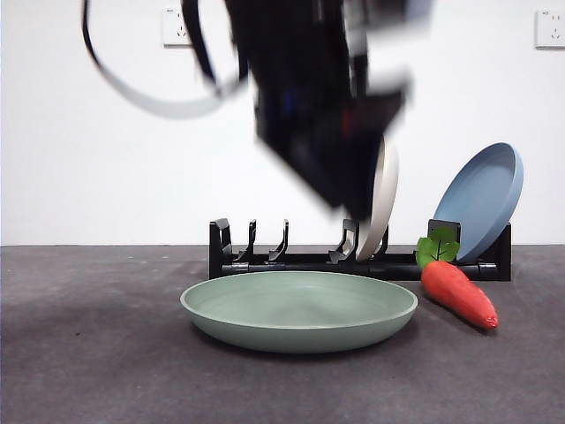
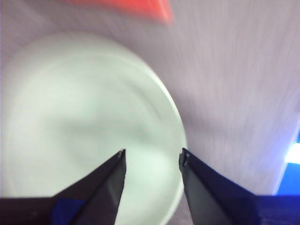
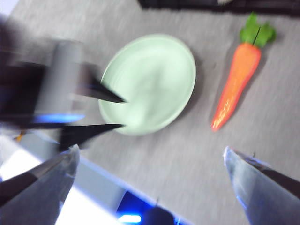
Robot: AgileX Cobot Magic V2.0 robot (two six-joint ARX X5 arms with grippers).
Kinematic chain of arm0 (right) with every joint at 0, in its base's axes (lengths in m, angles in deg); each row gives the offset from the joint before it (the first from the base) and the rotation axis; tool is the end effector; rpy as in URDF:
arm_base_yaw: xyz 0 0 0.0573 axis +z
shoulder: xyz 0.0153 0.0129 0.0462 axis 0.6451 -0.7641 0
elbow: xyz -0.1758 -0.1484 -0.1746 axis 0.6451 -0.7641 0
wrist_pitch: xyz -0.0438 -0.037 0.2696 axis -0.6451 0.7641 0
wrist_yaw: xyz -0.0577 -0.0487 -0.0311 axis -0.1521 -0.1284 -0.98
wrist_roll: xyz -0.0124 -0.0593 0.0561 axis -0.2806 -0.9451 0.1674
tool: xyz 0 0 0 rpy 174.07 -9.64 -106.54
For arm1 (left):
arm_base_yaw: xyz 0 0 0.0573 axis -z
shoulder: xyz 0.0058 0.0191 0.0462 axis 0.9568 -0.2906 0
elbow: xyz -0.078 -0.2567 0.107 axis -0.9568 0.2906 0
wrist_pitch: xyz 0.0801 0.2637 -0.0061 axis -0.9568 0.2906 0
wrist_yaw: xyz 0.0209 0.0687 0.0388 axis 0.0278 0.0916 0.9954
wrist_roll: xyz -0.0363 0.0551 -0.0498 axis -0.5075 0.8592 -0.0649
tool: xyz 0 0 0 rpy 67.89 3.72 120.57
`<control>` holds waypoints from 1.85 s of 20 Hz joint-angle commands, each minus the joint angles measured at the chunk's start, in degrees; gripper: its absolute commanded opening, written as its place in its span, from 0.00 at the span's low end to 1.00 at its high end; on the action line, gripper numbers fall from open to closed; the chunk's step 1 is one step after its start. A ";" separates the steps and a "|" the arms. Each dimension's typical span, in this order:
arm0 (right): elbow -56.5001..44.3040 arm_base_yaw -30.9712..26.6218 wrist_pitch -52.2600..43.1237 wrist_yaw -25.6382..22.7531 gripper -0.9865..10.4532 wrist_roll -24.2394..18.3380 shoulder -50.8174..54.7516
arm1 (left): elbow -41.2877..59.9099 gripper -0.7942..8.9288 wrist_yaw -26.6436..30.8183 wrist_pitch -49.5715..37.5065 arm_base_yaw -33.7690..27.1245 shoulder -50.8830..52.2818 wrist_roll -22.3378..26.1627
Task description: Take the green plate from the plate rack,put the plate on the table,take the carrot from the table,put the carrot in the plate
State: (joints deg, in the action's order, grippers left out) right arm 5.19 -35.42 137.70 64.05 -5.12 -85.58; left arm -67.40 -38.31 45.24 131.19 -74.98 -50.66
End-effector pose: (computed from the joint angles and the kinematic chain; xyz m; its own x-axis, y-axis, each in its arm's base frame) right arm 0.1631 0.0495 0.3245 0.5092 0.5635 -0.6505 -0.4683 0.8156 0.3400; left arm 0.2193 -0.3317 0.2323 0.4074 -0.3574 -0.8404 0.8764 0.4117 0.2498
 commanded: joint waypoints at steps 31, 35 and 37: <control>0.17 9.31 -37.92 -23.76 0.24 10.54 -50.62 | -4.72 0.28 -0.09 8.20 -0.07 40.41 -18.03; 0.17 9.29 -37.68 -23.85 0.22 10.54 -50.64 | -4.72 0.28 -0.09 8.17 -0.07 40.41 -18.14; 0.17 9.29 -37.53 -23.82 0.11 10.47 -50.64 | -4.72 0.28 -0.09 8.20 -0.07 40.41 -18.14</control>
State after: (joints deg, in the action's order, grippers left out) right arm 5.28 -26.26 100.15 40.22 5.03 -135.39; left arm -72.28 -38.31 53.76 131.19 -34.61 -68.41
